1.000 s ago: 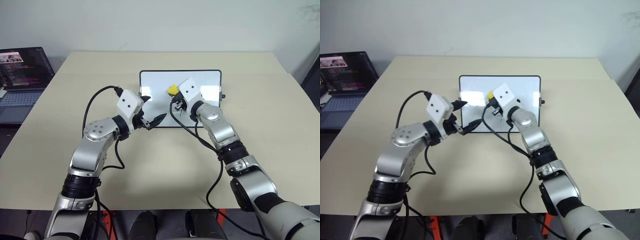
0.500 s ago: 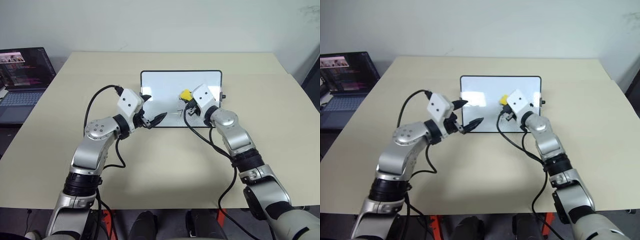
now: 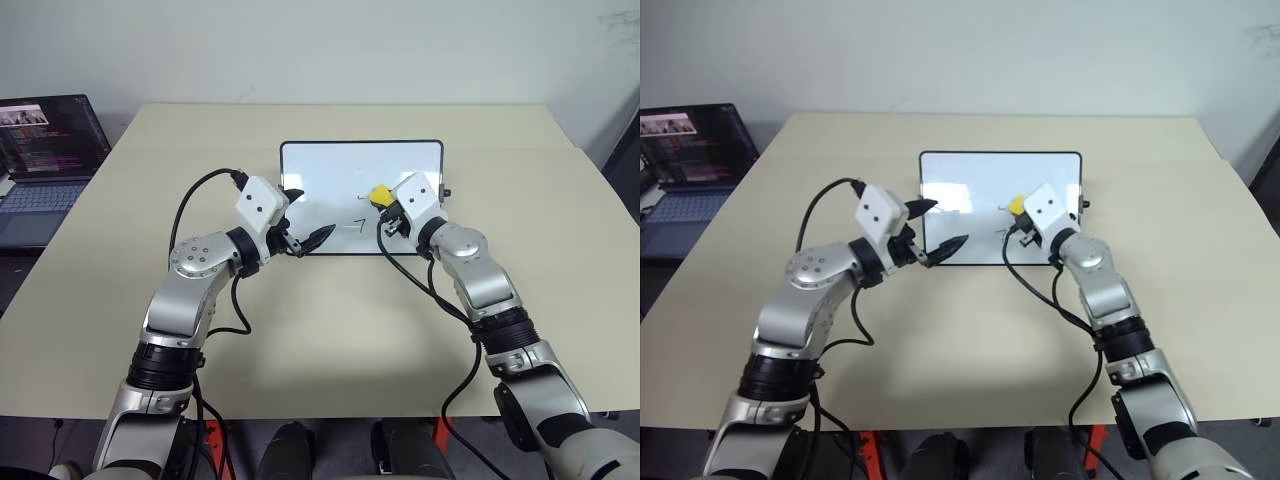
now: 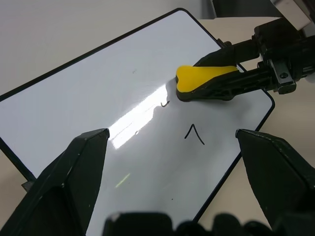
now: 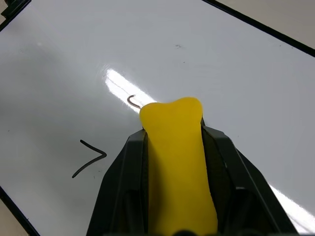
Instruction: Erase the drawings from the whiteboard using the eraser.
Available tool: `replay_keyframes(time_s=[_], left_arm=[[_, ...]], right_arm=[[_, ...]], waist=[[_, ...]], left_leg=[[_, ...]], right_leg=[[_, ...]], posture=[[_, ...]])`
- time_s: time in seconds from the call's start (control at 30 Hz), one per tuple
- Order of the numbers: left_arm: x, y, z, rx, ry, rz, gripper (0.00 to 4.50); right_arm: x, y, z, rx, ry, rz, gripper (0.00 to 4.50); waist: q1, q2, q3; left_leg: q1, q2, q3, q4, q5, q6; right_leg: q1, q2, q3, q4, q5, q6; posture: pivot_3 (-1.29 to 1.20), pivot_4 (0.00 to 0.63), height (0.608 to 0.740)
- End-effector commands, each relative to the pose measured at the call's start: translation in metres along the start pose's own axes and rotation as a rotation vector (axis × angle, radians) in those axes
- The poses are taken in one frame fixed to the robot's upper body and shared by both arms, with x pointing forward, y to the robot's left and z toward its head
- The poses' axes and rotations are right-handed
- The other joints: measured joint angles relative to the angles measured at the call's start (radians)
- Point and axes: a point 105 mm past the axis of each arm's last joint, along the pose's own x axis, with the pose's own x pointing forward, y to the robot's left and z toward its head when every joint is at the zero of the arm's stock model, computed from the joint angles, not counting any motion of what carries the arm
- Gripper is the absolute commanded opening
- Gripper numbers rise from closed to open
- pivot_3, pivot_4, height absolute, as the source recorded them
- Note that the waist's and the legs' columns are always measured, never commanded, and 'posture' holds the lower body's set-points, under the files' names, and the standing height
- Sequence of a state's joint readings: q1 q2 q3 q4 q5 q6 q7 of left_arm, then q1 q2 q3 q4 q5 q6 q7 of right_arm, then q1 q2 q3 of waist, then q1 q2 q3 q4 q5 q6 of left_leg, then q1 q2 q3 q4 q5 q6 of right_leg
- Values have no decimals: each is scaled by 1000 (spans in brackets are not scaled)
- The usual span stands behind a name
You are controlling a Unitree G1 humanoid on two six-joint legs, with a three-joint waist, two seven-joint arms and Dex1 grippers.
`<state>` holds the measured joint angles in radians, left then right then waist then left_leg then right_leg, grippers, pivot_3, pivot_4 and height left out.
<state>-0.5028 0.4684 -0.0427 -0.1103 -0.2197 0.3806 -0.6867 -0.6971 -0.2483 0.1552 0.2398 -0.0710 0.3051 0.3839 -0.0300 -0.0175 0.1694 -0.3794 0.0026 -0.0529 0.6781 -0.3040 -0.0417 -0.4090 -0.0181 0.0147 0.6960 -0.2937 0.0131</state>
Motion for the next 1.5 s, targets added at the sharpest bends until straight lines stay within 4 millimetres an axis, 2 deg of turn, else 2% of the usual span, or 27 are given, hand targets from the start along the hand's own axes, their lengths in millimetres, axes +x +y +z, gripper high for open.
replay_keyframes(time_s=[0.03,0.1,0.2,0.43,0.73,0.87,1.27,1.5], left_arm=[[-1,3,14,41,-43,9,4500],[-1,3,14,42,-42,10,4500],[-1,3,14,44,-43,9,4500],[-2,4,16,50,-44,12,4500],[-6,2,16,52,-37,14,4500],[-7,1,17,52,-36,20,4500],[-4,-2,17,46,-42,6,4500],[-2,-1,18,46,-43,4,4500]], right_arm=[[0,-7,48,18,-160,-26,1228],[0,-1,68,36,-232,-13,1228],[3,9,82,24,-282,7,1228],[16,22,80,25,-281,30,1228],[27,42,52,-199,-238,99,1228],[28,36,36,-242,-187,94,1228],[20,23,18,-249,-120,74,1228],[10,6,3,-235,-58,43,1228]], waist=[[0,0,0],[-4,0,0],[-5,0,0],[-2,0,0],[-2,0,0],[-2,0,0],[-2,0,0],[-1,0,0]], left_leg=[[0,0,0,0,0,0],[-1,0,0,0,0,0],[-1,0,0,-1,0,0],[-1,0,0,-1,0,0],[-1,0,1,-1,0,0],[-1,0,1,-1,0,0],[-1,0,1,-1,0,0],[-1,0,0,0,0,0]], right_leg=[[0,0,0,0,0,0],[-1,0,0,0,0,0],[-2,0,0,0,0,0],[-1,0,0,-1,0,0],[-1,0,0,-1,0,0],[-1,0,0,-1,0,0],[-1,0,0,0,0,0],[-1,0,0,0,0,0]], posture=[[0,150,740],[0,150,740],[0,150,740],[0,150,740],[0,150,740],[0,150,740],[0,150,740],[0,150,740]])
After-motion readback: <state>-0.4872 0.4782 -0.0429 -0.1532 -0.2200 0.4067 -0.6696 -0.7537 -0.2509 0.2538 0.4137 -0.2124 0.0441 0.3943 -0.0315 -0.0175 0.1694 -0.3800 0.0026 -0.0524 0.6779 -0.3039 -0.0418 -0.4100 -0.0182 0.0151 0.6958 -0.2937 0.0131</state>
